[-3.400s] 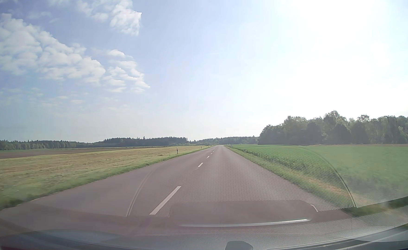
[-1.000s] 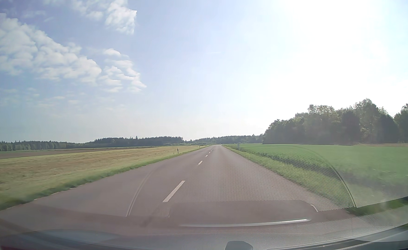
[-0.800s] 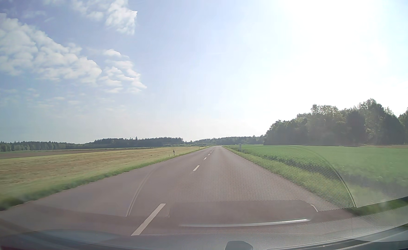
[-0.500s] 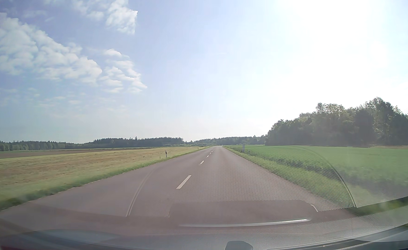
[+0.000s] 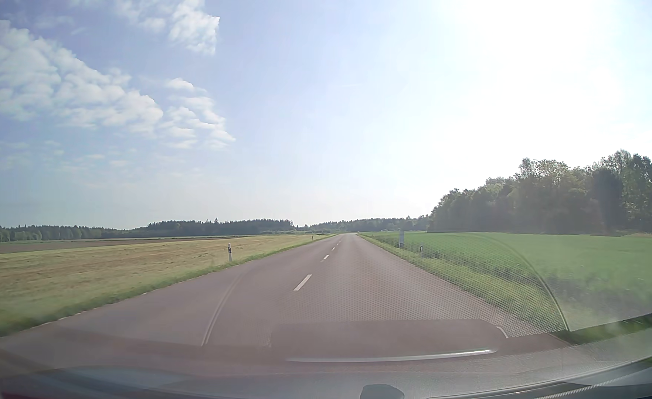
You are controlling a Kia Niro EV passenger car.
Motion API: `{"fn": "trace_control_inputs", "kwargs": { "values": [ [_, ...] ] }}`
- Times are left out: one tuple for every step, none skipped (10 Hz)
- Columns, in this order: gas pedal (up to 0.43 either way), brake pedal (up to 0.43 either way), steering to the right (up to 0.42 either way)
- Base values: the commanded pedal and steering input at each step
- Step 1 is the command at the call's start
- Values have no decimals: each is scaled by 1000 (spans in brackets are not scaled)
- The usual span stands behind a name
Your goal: Follow the waypoints while adhering to traffic rules and regulations
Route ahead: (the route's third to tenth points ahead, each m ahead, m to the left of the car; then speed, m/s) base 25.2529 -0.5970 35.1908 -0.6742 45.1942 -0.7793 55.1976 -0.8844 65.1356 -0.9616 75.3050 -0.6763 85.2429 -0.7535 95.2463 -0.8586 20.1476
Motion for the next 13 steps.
{"fn": "trace_control_inputs", "kwargs": {
  "values": [
    [220, 0, -1],
    [220, 0, 0],
    [220, 0, 0],
    [220, 0, 0],
    [220, 0, 0],
    [220, 0, 0],
    [220, 0, 0],
    [220, 0, 0],
    [220, 0, 0],
    [220, 0, 0],
    [220, 0, 0],
    [220, 0, -1],
    [220, 0, -1]
  ]
}}
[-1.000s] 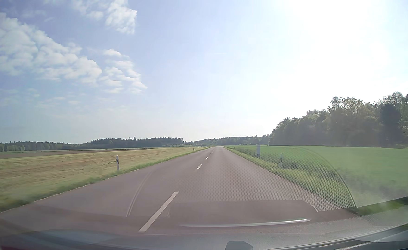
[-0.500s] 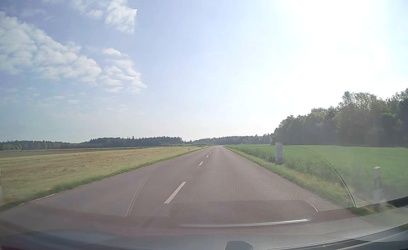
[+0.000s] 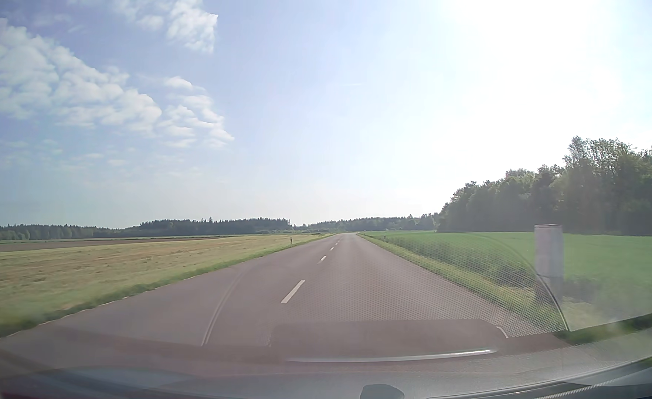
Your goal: Follow the waypoints while adhering to traffic rules and regulations
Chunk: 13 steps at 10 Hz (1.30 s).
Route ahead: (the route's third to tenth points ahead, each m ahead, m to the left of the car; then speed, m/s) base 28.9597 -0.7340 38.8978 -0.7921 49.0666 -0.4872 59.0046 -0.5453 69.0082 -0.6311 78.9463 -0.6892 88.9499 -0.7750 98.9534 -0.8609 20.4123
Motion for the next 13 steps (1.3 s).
{"fn": "trace_control_inputs", "kwargs": {
  "values": [
    [220, 0, -1],
    [220, 0, -1],
    [220, 0, -1],
    [209, 0, -1],
    [209, 0, -1],
    [209, 0, -1],
    [209, 0, -1],
    [209, 0, -1],
    [209, 0, -1],
    [209, 0, 0],
    [209, 0, 0],
    [209, 0, 0],
    [209, 0, 0]
  ]
}}
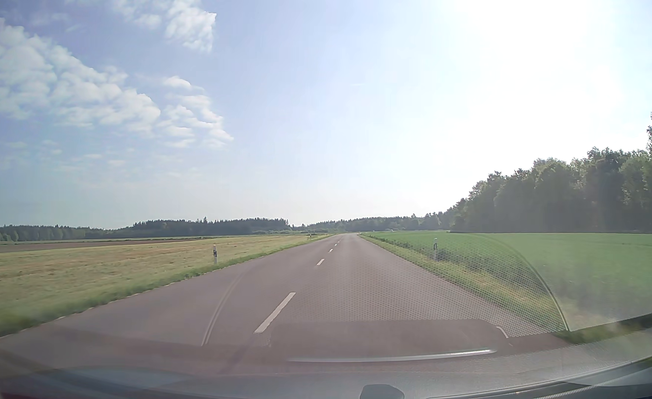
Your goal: Follow the waypoints while adhering to traffic rules and regulations
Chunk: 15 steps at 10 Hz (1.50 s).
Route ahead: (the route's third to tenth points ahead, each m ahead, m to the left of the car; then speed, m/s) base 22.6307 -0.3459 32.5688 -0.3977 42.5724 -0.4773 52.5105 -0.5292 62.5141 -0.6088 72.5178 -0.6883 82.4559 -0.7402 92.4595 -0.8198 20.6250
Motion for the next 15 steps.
{"fn": "trace_control_inputs", "kwargs": {
  "values": [
    [209, 0, 0],
    [209, 0, 0],
    [209, 0, 0],
    [209, 0, 0],
    [209, 0, 0],
    [209, 0, 0],
    [209, 0, 0],
    [209, 0, 0],
    [209, 0, 0],
    [209, 0, 0],
    [209, 0, -1],
    [209, 0, -1],
    [209, 0, -1],
    [209, 0, -1],
    [209, 0, -1]
  ]
}}
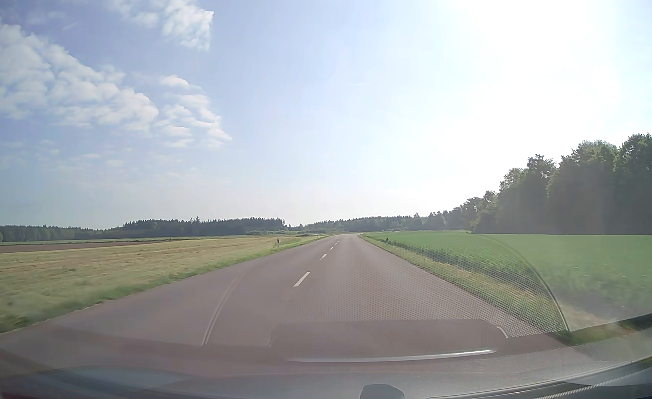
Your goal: Follow the waypoints while adhering to traffic rules and regulations
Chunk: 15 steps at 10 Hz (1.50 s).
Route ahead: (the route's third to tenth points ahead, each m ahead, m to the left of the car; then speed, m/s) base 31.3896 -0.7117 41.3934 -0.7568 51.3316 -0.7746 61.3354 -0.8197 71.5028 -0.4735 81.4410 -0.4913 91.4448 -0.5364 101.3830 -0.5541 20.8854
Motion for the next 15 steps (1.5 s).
{"fn": "trace_control_inputs", "kwargs": {
  "values": [
    [209, 0, -1],
    [209, 0, -1],
    [209, 0, -1],
    [209, 0, -1],
    [209, 0, -1],
    [197, 0, -1],
    [197, 0, -1],
    [197, 0, -1],
    [209, 0, -1],
    [209, 0, -1],
    [209, 0, -1],
    [209, 0, -1],
    [209, 0, -1],
    [220, 0, -1],
    [220, 0, -1]
  ]
}}
